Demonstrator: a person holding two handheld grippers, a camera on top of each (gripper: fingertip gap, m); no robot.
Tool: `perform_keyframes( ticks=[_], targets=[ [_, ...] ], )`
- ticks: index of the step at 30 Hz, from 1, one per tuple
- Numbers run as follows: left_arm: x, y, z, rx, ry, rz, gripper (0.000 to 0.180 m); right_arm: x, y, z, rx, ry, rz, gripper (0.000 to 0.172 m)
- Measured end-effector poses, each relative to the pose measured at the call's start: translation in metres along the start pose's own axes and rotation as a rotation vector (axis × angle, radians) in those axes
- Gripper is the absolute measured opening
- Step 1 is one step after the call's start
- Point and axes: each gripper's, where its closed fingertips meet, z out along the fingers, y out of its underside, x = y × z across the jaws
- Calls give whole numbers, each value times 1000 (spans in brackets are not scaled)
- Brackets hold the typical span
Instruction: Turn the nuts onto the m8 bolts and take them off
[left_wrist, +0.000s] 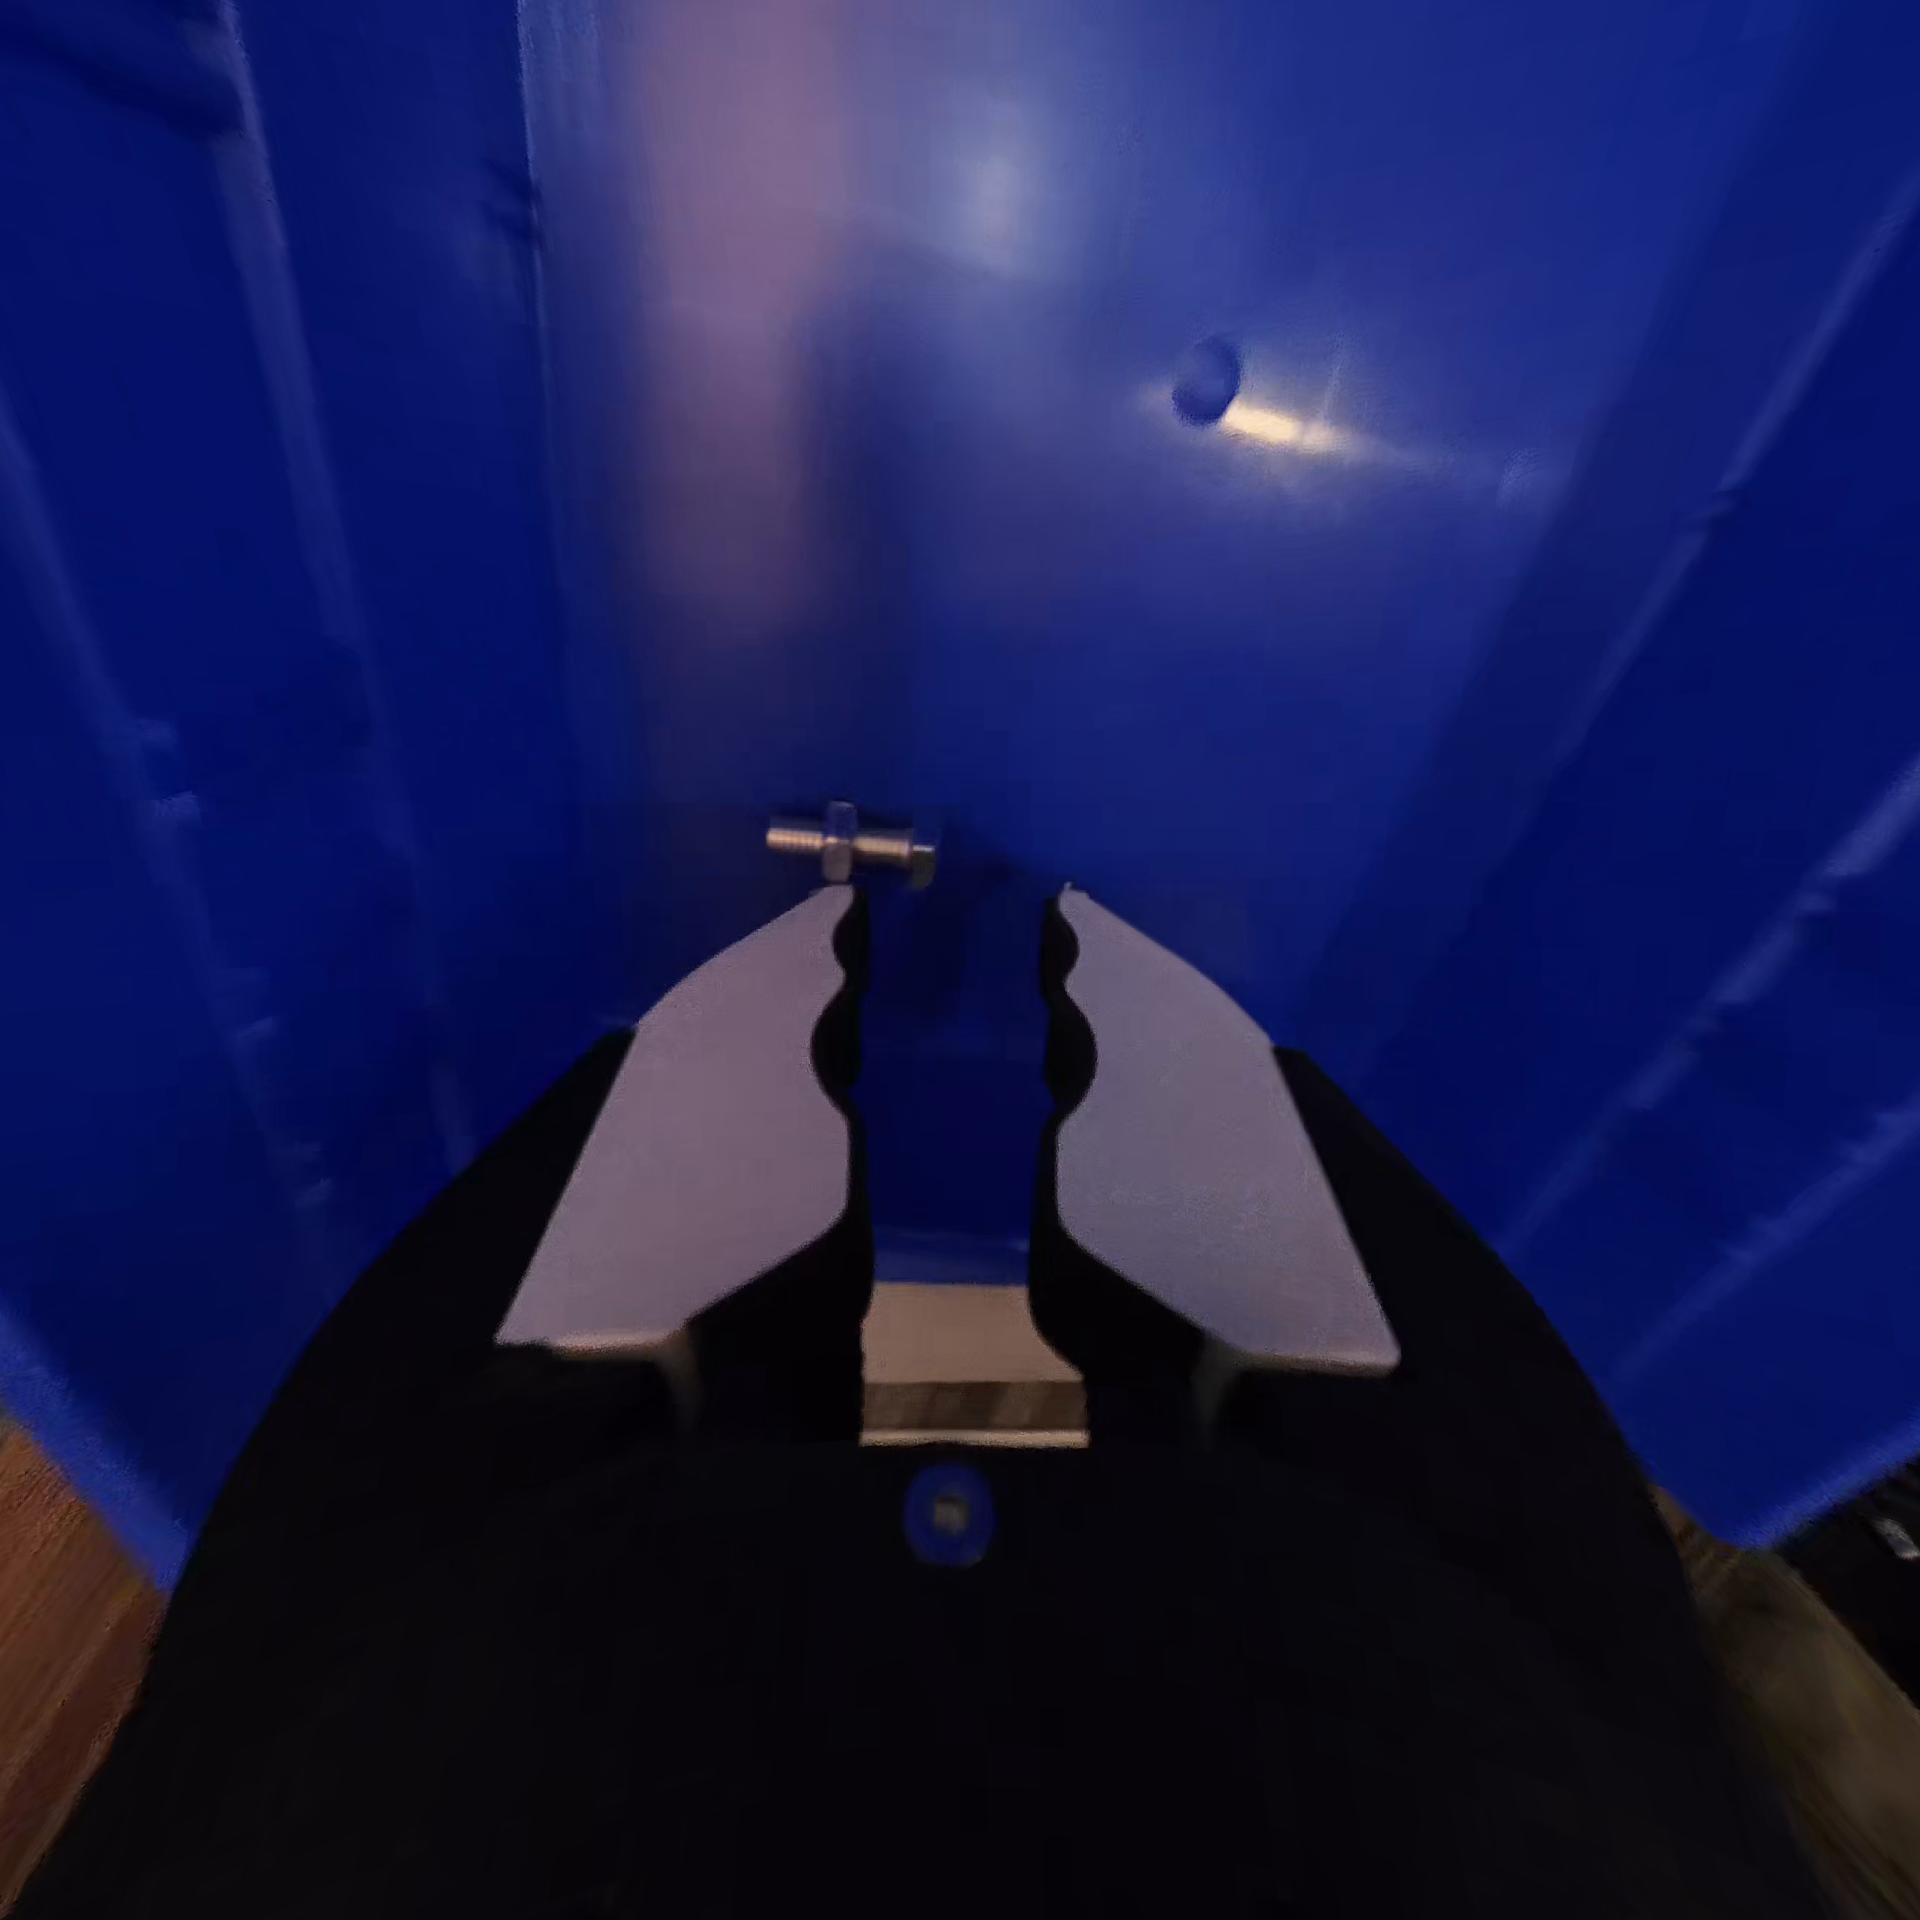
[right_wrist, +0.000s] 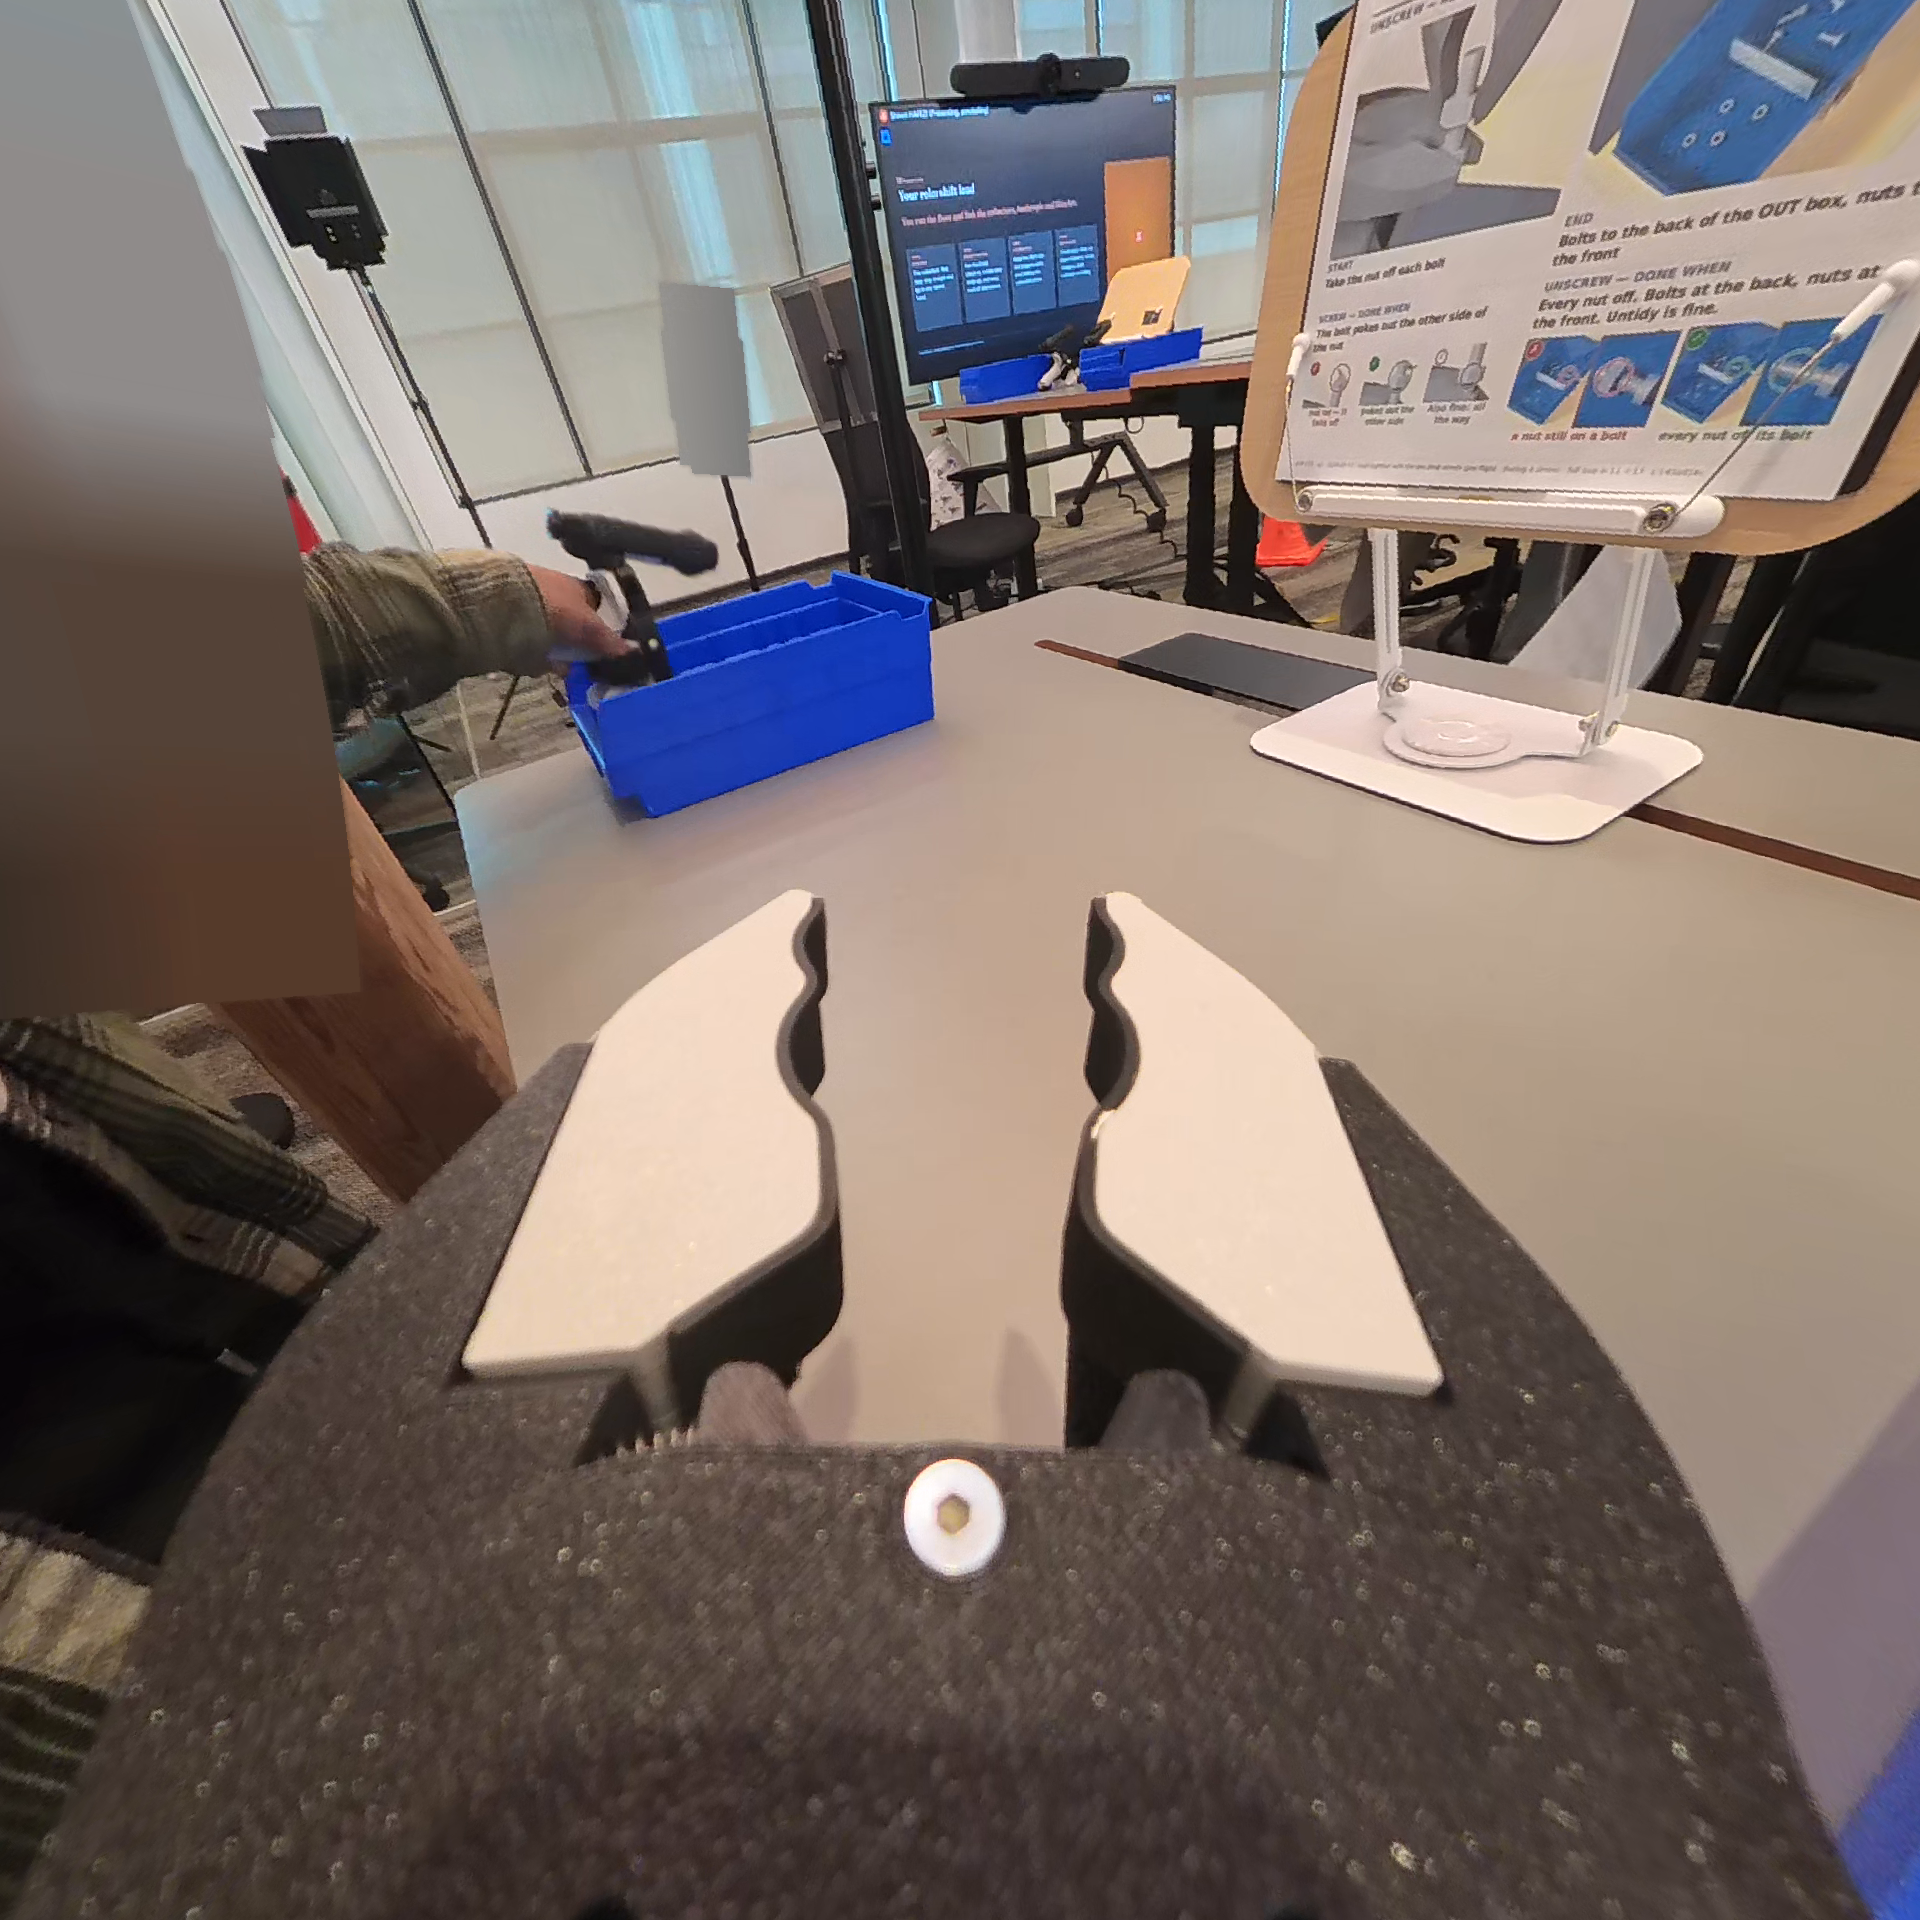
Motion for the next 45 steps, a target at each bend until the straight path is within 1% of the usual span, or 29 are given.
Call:
perform_keyframes(
  ticks=[4,9,11,17,20,22,24,27,30,31,34,37,39,42,45],
  targets=[
    [-2,-4,-14,36,-2,-6,35,0,1,2,-4,-4,-2,48],
    [-5,-3,-15,50,-13,4,37,0,1,3,2,-13,5,47],
    [-6,-5,-15,61,-15,49,37,0,2,4,-5,-17,2,47],
    [-1,-4,-17,64,33,258,37,-1,0,4,-14,-10,-7,47],
    [1,-2,-18,75,52,297,36,-3,0,5,-20,-7,-8,47],
    [0,-1,-18,81,58,254,37,-4,-1,8,-25,-6,-10,47],
    [-1,1,-17,78,67,162,37,-6,-2,10,-27,-11,-11,47],
    [-6,4,-17,66,55,9,32,-9,-3,14,-35,-22,-16,48],
    [-10,0,-24,85,39,-89,31,-13,-5,17,-40,-36,-24,48],
    [-10,-2,-26,93,34,-110,33,-14,-6,18,-39,-42,-27,49],
    [-3,-8,-34,139,70,-177,53,-17,-9,18,-24,-58,-36,49],
    [6,-16,-41,209,148,-268,77,-19,-11,16,-3,-73,-39,48],
    [8,-15,-41,232,183,-347,93,-20,-13,14,10,-81,-35,48],
    [10,-9,-36,224,201,-423,92,-20,-14,11,26,-93,-33,48],
    [17,-10,-32,233,261,-484,84,-20,-15,7,44,-99,-32,48]
  ],
)
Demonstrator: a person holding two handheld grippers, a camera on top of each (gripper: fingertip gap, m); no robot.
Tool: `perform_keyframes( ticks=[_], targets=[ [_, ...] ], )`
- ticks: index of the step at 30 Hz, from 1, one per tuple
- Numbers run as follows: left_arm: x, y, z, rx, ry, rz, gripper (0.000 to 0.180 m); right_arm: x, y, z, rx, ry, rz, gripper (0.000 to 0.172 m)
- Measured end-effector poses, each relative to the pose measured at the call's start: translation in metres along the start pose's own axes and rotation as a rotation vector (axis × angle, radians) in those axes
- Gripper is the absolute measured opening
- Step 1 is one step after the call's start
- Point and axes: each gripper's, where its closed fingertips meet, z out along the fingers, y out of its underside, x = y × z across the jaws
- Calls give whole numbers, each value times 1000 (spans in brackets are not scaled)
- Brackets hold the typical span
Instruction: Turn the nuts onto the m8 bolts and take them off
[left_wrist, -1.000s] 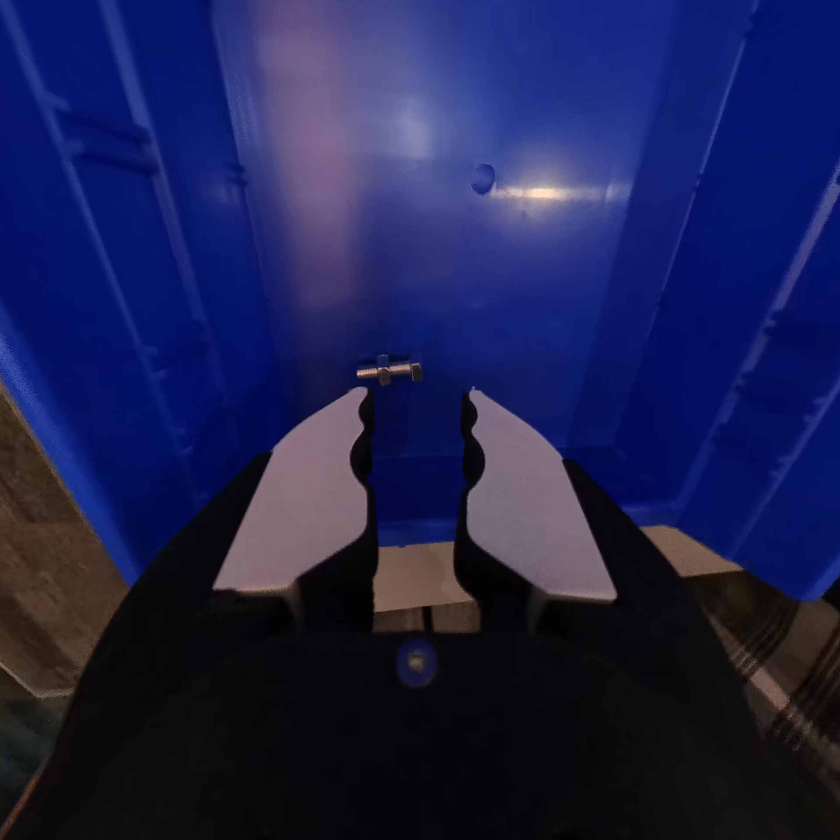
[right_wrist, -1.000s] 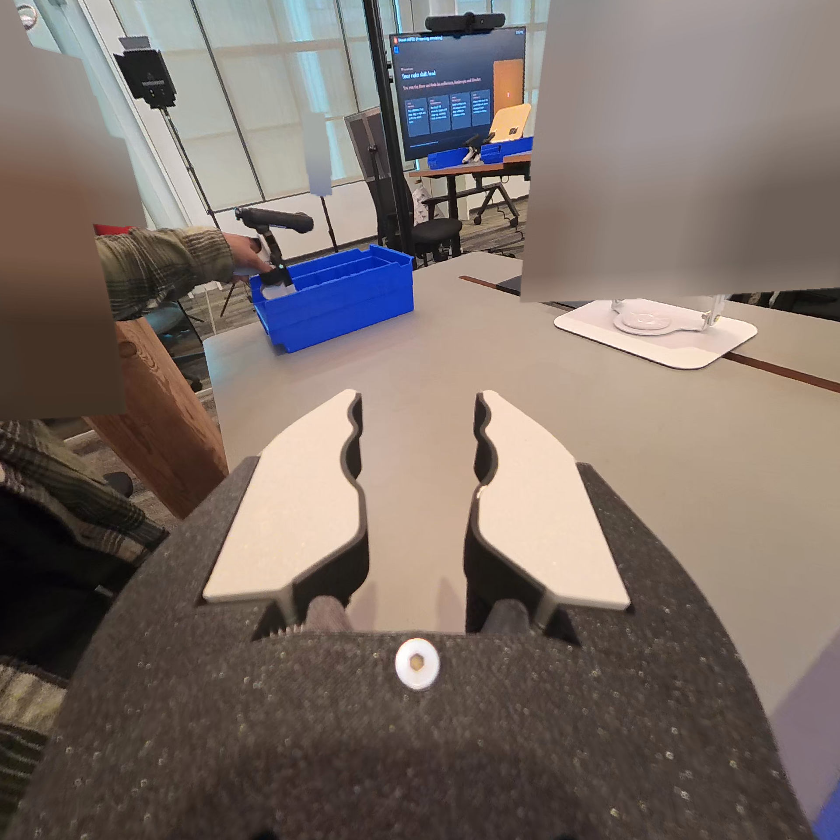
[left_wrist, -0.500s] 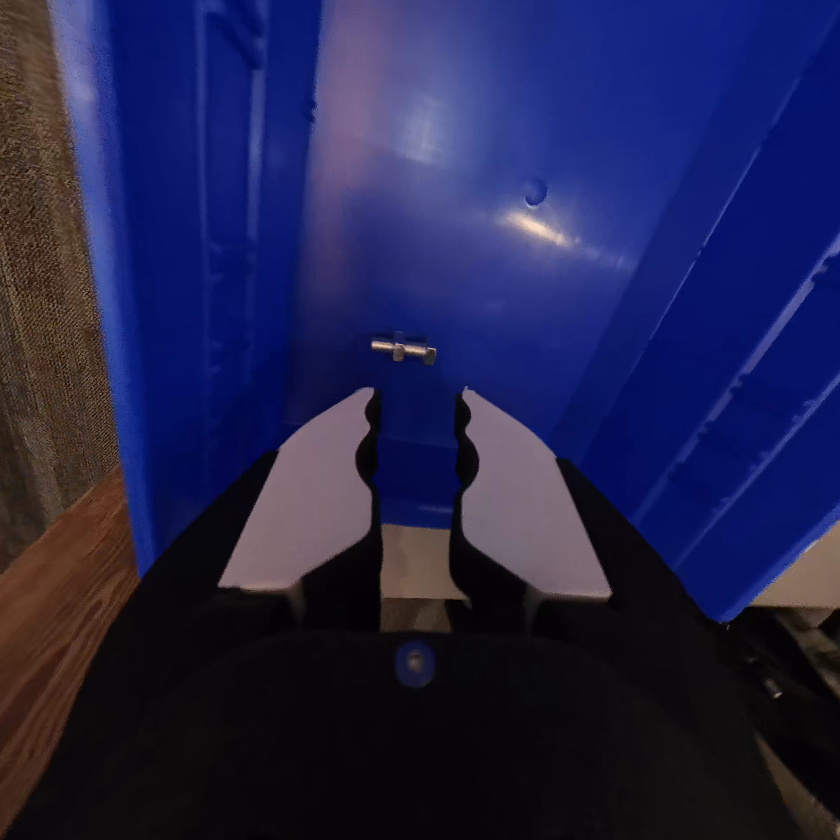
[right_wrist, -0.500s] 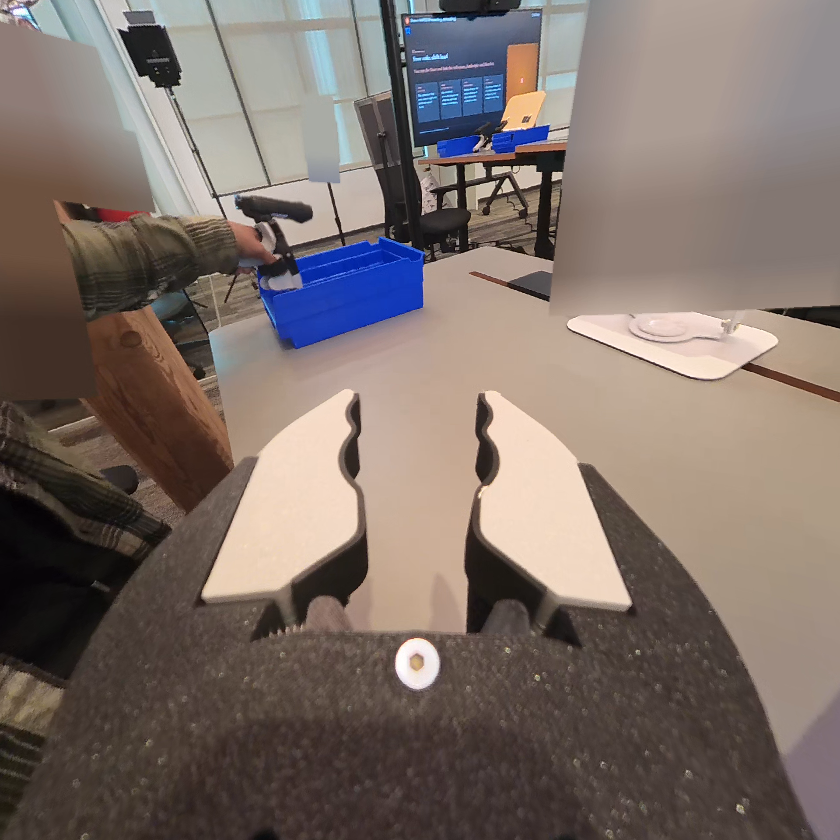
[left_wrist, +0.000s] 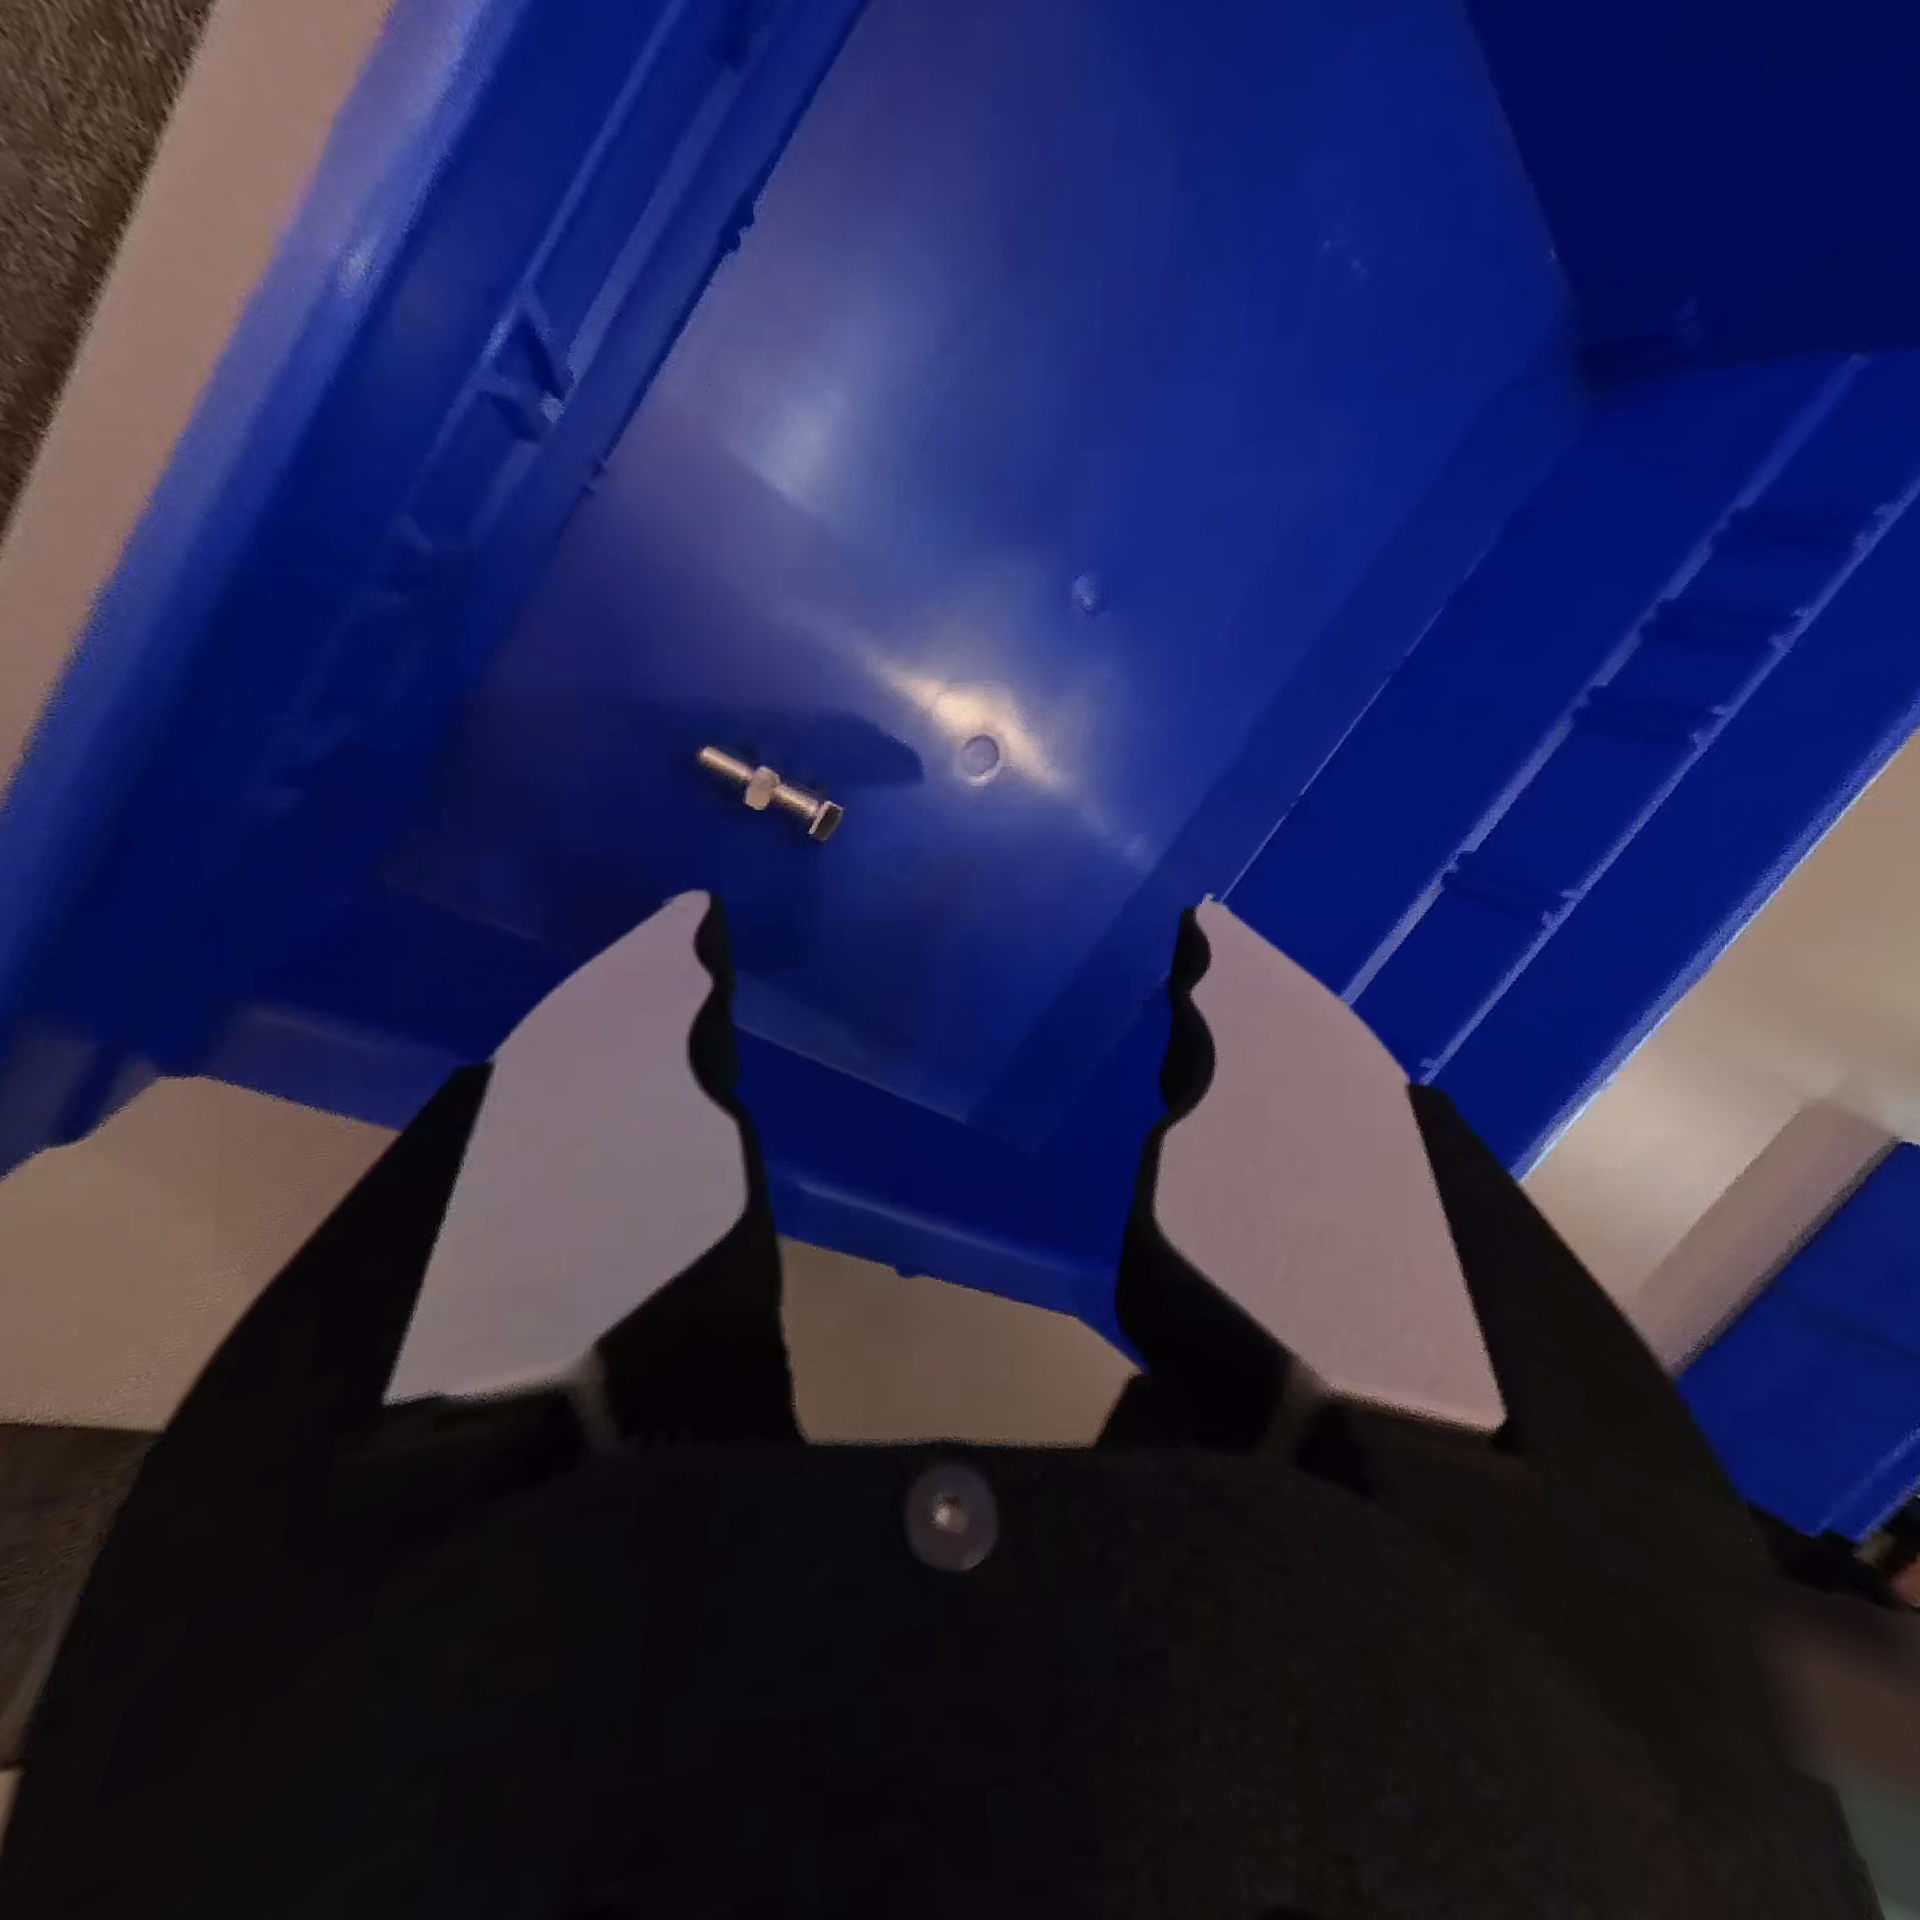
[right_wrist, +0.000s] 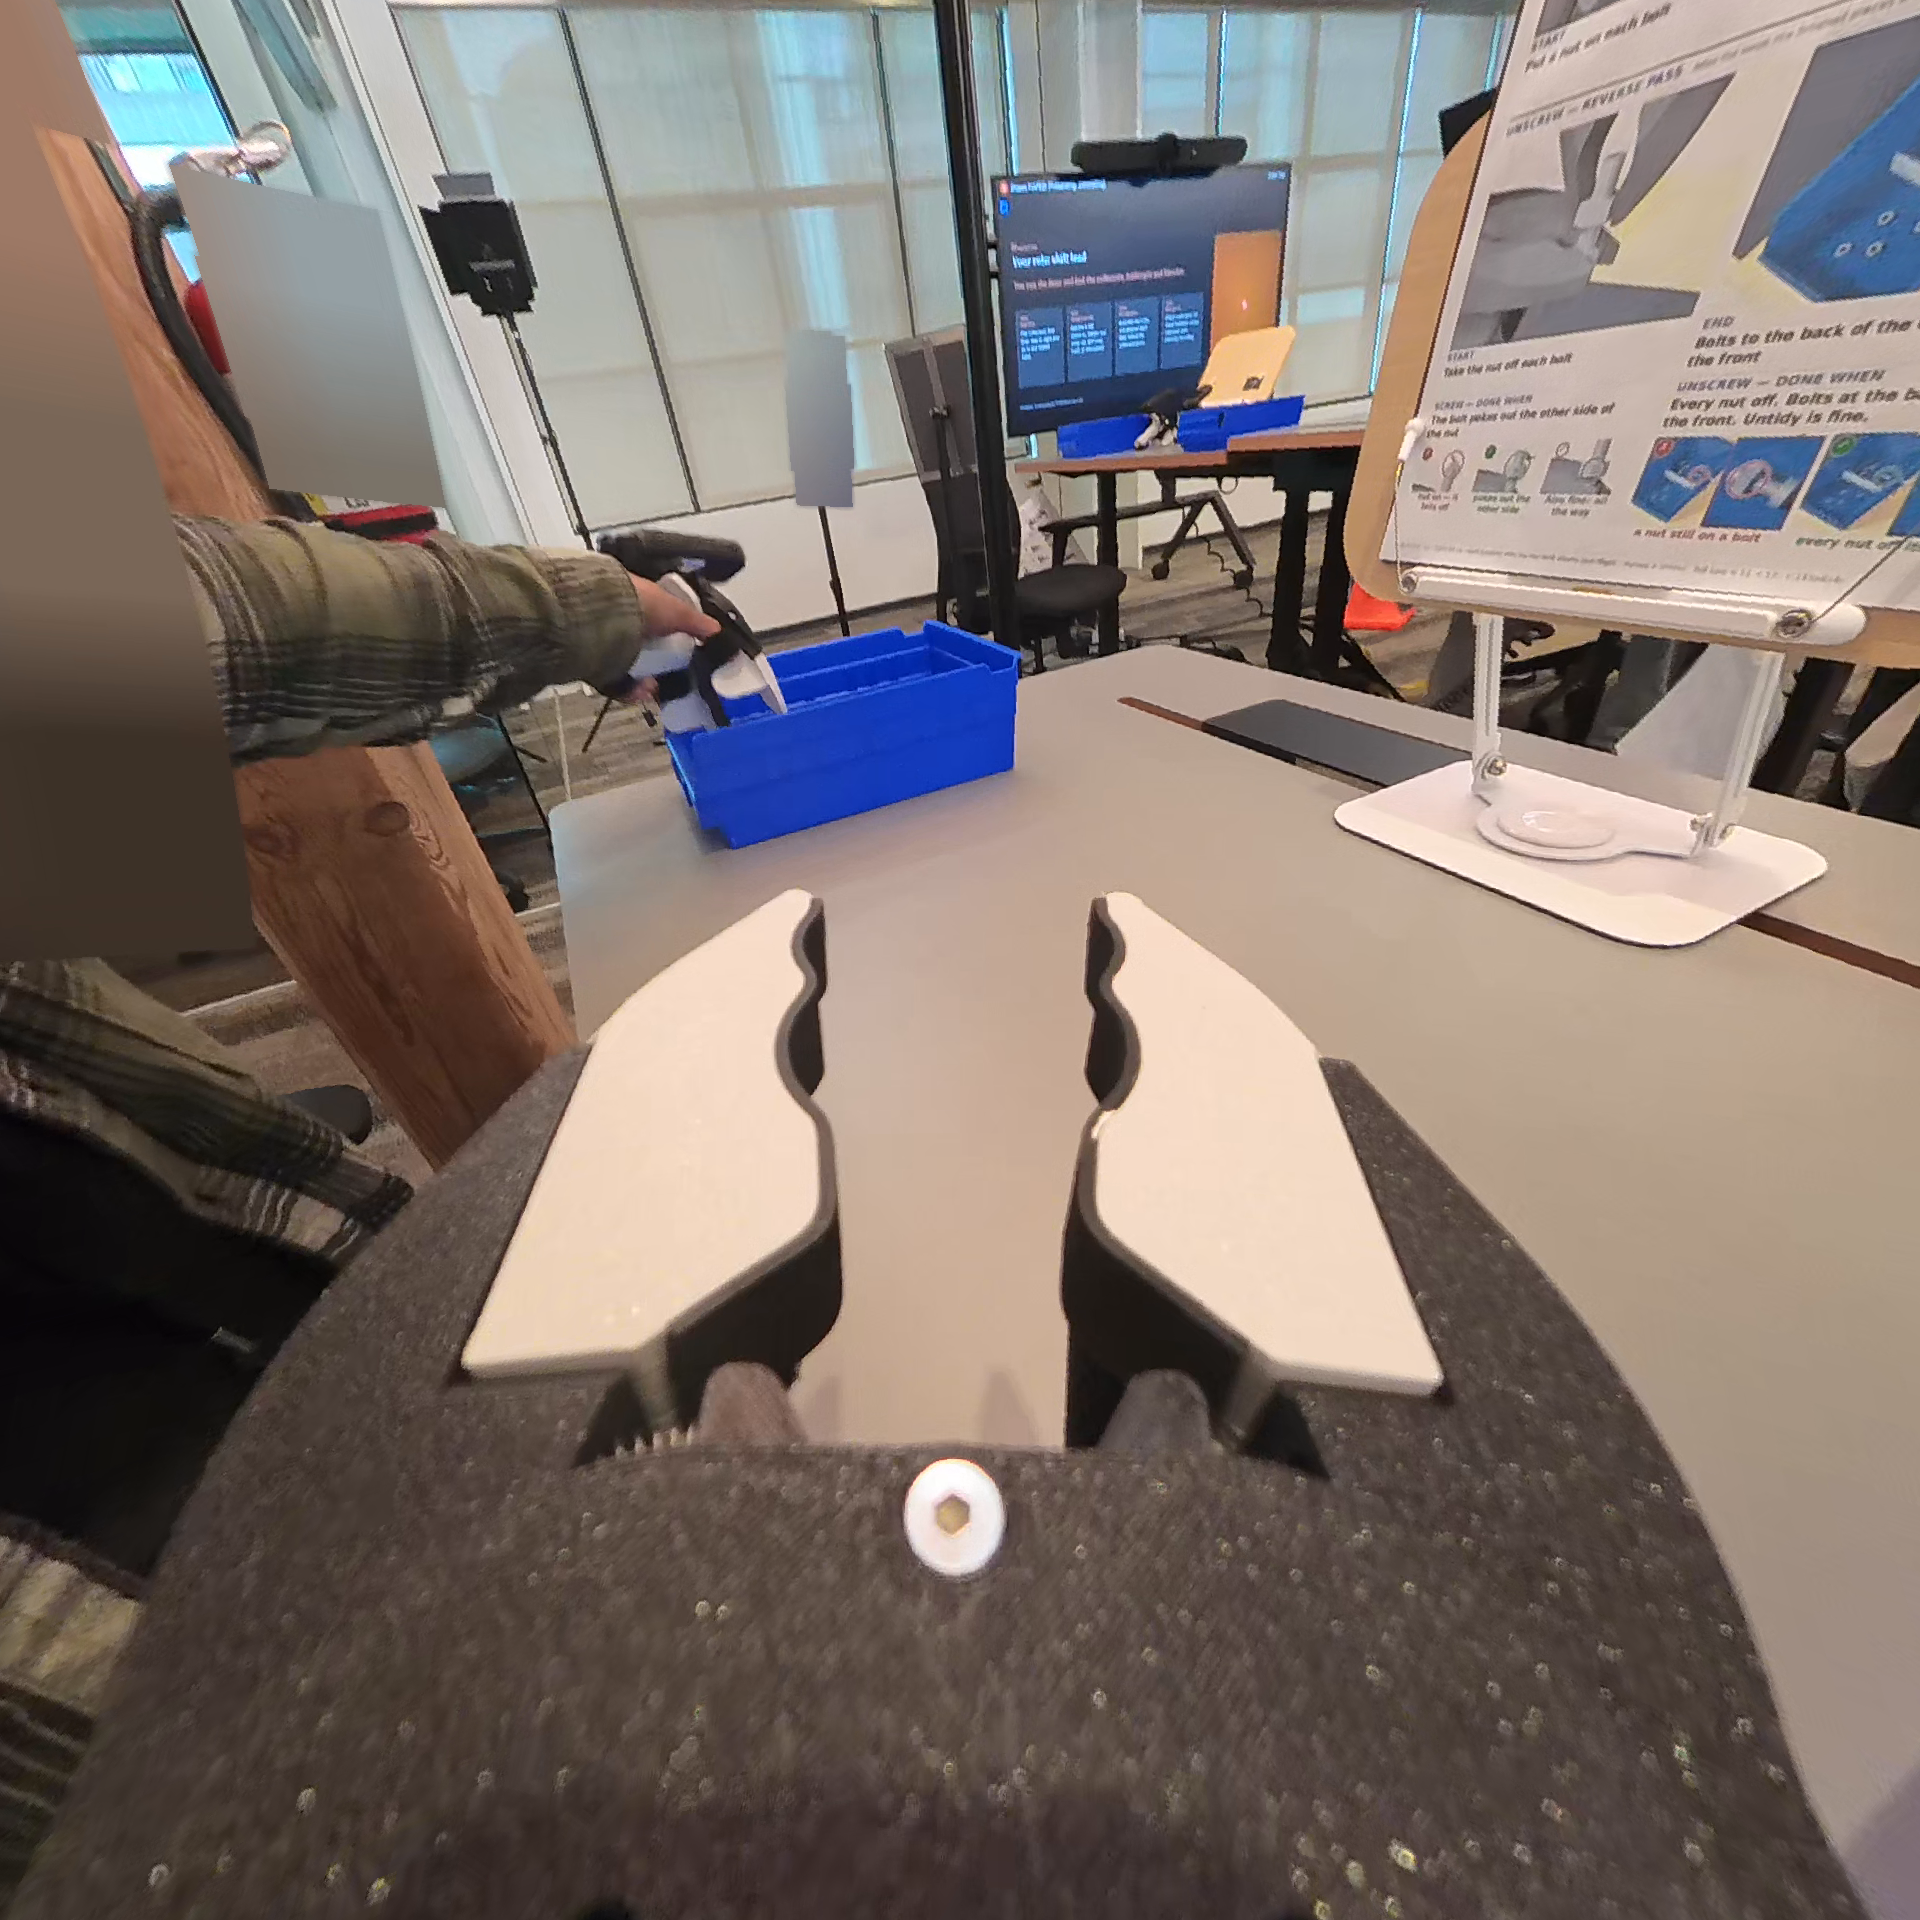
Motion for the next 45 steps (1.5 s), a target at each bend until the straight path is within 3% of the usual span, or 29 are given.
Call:
perform_keyframes(
  ticks=[23,30,33,41,45],
  targets=[
    [-31,-4,38,-139,-268,43,48,7,-3,-20,1,77,-13,46],
    [-39,-9,39,-154,-339,109,16,8,-3,-25,5,93,-11,44],
    [-39,-8,39,-174,-342,143,16,8,-3,-25,9,94,-9,44],
    [-41,-4,37,-305,-405,513,15,6,-3,-25,7,91,-17,42],
    [-31,0,41,-333,-323,724,15,4,-3,-26,0,99,-21,42]
  ],
)
